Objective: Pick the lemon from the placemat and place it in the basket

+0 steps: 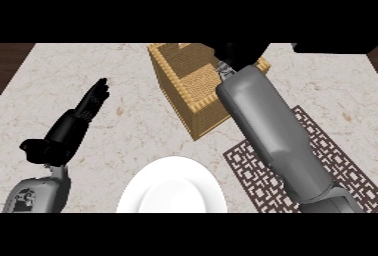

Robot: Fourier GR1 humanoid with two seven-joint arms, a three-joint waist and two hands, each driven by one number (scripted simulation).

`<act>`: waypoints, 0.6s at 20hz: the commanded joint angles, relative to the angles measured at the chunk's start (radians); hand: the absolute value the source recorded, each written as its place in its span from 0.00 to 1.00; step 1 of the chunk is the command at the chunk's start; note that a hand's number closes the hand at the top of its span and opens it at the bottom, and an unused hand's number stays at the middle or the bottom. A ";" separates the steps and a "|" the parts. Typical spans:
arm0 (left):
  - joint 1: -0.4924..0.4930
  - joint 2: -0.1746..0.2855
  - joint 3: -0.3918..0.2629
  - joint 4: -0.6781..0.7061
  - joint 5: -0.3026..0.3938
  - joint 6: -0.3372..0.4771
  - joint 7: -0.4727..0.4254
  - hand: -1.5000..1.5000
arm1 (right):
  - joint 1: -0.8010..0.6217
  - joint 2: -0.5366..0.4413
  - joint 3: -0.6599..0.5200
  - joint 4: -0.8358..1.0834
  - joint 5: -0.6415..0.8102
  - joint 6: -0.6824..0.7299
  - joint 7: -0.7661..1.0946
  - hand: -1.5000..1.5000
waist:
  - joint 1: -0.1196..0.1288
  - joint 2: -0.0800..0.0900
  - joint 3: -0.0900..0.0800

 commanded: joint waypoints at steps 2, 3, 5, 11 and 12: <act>-0.005 -0.011 -0.002 -0.023 0.002 0.010 0.031 0.50 | 0.017 0.009 -0.023 -0.016 0.024 -0.110 0.165 0.00 | -0.009 -0.003 0.000; 0.023 0.013 0.016 -0.021 0.015 -0.015 -0.011 0.50 | 0.009 0.009 0.018 0.018 0.040 -0.118 0.216 0.00 | 0.005 -0.002 -0.001; -0.024 0.020 0.036 -0.015 0.033 -0.015 0.045 0.50 | 0.010 0.009 -0.013 0.039 0.021 -0.136 0.148 0.00 | -0.003 -0.001 0.000; -0.014 0.033 0.040 0.013 0.022 -0.029 -0.006 0.50 | -0.059 0.010 -0.020 0.007 -0.032 -0.186 0.118 0.00 | 0.005 -0.001 0.000; -0.032 -0.008 0.004 0.072 -0.026 0.010 -0.034 0.50 | -0.033 0.010 -0.044 0.000 -0.035 -0.228 0.092 0.00 | -0.011 0.002 0.000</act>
